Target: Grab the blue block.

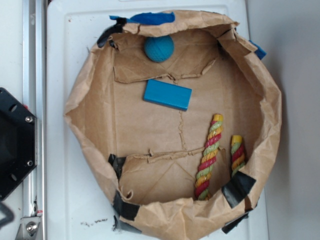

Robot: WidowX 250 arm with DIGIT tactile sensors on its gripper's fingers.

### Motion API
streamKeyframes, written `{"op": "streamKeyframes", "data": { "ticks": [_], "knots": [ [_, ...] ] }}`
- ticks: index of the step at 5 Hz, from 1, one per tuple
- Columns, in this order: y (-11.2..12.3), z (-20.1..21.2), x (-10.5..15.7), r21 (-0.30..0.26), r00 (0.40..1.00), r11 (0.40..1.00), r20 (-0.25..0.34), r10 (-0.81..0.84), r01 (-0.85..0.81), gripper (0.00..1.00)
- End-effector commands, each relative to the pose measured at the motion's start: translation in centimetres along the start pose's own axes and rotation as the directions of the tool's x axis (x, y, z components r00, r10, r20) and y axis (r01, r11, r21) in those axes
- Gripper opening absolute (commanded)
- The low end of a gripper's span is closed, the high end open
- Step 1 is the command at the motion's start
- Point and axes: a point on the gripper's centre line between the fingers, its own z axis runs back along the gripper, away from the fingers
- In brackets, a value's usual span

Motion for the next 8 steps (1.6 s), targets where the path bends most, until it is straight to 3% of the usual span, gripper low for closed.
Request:
{"op": "streamKeyframes", "data": {
  "ticks": [1,2,3,4,5,6,8],
  "knots": [
    [0.0,0.0,0.0,0.0,1.0,1.0,0.0,0.0,0.0,1.0],
    [0.7,-1.3,4.2,0.042,0.997,0.997,0.049,-0.067,0.065,1.0],
    [1.3,-2.8,6.7,0.049,0.985,0.984,0.011,-0.171,0.17,1.0],
    [1.7,-3.1,7.9,0.003,0.976,0.976,-0.01,-0.219,0.219,1.0],
    [2.1,-3.6,9.0,0.027,0.962,0.962,-0.01,-0.271,0.271,1.0],
    [3.1,-4.5,10.1,-0.043,0.937,0.936,0.029,-0.348,0.349,1.0],
    [3.1,-4.5,10.1,-0.043,0.937,0.936,0.029,-0.348,0.349,1.0]
  ]
}}
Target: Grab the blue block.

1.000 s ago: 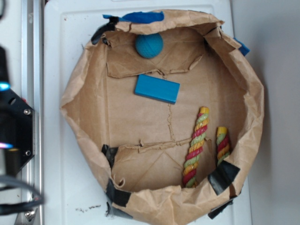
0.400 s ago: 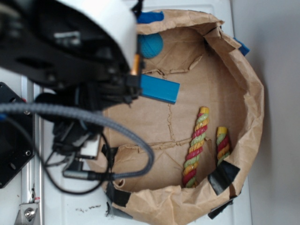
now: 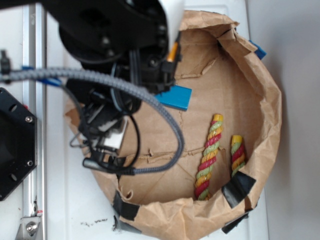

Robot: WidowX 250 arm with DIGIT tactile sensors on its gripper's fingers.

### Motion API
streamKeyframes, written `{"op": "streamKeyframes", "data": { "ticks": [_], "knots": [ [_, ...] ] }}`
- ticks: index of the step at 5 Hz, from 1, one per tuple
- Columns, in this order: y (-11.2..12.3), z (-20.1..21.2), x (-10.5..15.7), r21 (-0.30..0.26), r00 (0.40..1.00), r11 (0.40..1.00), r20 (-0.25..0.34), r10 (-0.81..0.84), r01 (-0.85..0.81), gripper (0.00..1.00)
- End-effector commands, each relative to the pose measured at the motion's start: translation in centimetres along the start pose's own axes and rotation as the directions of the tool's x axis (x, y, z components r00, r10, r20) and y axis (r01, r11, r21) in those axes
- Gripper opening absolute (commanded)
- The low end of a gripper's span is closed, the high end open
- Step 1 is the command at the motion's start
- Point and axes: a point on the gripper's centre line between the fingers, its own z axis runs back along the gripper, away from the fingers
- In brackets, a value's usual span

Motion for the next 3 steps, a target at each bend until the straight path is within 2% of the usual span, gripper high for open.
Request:
{"op": "streamKeyframes", "data": {
  "ticks": [1,2,3],
  "knots": [
    [0.2,1.2,0.5,0.023,0.999,1.0,0.046,0.006,-0.007,1.0],
    [1.9,-2.7,1.3,0.038,1.0,0.999,0.017,-0.009,0.008,1.0],
    [3.1,-5.6,1.6,0.081,0.999,0.996,0.026,-0.046,0.044,1.0]
  ]
}}
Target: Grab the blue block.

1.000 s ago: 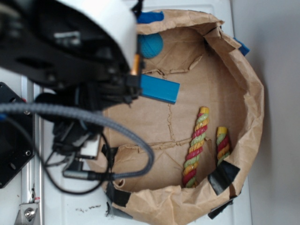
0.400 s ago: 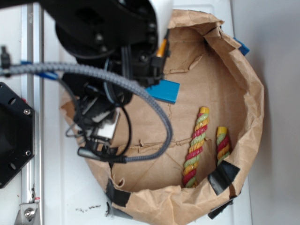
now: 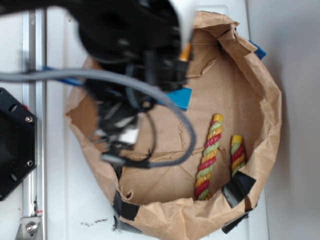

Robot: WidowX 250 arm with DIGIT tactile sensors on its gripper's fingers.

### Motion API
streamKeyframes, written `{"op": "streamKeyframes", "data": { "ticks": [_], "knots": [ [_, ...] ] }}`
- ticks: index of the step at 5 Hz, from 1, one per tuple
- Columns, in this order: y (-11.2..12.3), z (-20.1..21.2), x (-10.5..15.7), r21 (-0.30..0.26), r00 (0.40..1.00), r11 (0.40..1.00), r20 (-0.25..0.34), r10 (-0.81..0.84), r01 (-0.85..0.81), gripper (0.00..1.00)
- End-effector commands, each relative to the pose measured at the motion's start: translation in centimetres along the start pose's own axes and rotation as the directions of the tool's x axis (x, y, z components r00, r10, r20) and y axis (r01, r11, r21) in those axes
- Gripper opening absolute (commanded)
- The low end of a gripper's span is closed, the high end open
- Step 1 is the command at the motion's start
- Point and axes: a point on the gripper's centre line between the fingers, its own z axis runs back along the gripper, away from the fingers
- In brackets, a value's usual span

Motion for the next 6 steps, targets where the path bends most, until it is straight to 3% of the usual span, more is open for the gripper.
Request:
{"op": "streamKeyframes", "data": {
  "ticks": [1,2,3,6],
  "knots": [
    [1.2,-4.5,0.5,0.06,0.996,0.994,0.004,-0.088,0.088,1.0],
    [1.1,-7.7,1.4,0.038,0.989,0.991,-0.08,-0.122,0.125,1.0],
    [1.2,-9.1,2.3,0.017,0.984,0.989,-0.103,-0.146,0.148,1.0],
    [1.0,-9.1,2.0,0.025,0.974,0.974,-0.044,-0.222,0.223,1.0]
  ]
}}
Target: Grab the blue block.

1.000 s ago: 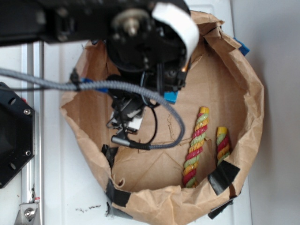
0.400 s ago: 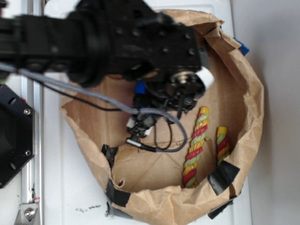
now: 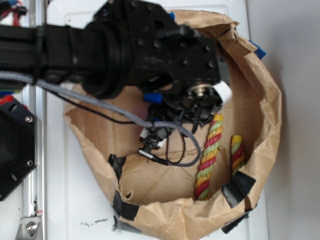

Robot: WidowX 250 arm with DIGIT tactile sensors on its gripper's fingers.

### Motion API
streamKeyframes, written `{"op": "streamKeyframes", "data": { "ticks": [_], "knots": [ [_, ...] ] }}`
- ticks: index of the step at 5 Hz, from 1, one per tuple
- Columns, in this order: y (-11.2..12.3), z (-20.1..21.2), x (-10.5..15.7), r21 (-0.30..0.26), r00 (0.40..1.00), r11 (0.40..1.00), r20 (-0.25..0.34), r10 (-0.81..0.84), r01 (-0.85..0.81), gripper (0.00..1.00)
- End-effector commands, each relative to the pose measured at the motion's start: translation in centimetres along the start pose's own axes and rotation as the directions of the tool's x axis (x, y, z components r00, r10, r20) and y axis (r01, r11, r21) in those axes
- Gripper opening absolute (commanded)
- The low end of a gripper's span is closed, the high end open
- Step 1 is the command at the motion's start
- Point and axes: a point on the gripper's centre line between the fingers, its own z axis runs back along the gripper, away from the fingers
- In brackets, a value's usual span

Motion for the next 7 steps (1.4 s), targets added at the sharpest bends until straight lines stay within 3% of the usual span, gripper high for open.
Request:
{"op": "streamKeyframes", "data": {
  "ticks": [1,4,7],
  "knots": [
    [1.4,0.9,-0.2,0.006,0.998,1.0,0.054,0.025,-0.026,1.0],
    [3.0,-0.5,-0.5,-0.013,0.995,0.999,0.09,0.041,-0.04,1.0],
    [2.9,-3.9,0.6,0.0,0.999,0.999,0.024,0.032,-0.032,1.0]
  ]
}}
